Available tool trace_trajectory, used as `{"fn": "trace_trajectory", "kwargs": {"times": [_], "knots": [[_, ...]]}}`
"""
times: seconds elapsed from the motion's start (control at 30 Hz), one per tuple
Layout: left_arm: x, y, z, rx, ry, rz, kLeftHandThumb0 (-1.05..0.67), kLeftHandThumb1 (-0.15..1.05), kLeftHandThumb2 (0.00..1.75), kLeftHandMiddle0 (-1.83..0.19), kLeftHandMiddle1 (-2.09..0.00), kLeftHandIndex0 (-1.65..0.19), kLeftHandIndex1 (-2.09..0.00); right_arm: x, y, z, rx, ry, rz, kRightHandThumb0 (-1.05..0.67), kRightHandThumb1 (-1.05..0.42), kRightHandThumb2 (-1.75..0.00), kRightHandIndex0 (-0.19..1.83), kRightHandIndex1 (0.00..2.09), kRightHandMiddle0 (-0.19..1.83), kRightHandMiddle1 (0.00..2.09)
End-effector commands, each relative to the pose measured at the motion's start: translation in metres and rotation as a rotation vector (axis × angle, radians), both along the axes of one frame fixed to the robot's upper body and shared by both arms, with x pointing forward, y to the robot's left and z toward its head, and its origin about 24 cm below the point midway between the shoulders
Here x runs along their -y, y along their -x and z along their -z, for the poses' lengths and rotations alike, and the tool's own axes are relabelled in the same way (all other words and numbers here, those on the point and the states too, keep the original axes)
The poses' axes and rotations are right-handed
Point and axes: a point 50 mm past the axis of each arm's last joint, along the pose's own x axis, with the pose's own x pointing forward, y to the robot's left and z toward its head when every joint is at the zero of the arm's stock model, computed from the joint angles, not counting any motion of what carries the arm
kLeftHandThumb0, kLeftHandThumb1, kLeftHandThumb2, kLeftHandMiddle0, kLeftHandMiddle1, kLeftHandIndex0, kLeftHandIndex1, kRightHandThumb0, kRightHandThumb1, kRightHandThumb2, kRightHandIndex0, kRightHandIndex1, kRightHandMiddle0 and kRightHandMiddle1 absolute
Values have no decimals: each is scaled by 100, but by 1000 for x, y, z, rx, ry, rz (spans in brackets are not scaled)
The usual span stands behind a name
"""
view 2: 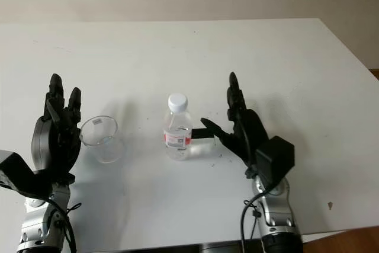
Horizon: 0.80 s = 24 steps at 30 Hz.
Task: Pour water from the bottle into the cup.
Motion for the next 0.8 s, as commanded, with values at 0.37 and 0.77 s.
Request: {"fn": "trace_trajectory", "kwargs": {"times": [0.37, 0.77], "knots": [[0, -3, -3, 16, -1, 4, -85, 105, 80, 19, -29, 13, 0, 2, 28, -3, 97, 57, -106, -85, -101, -6, -19, 0, -19, 0], [2, -2, -3, 14, -4, 2, -85, 105, 80, 19, -30, 12, 0, -37, 15, 25, -7, 46, -193, -91, -101, -6, -19, 0, -19, 0]]}}
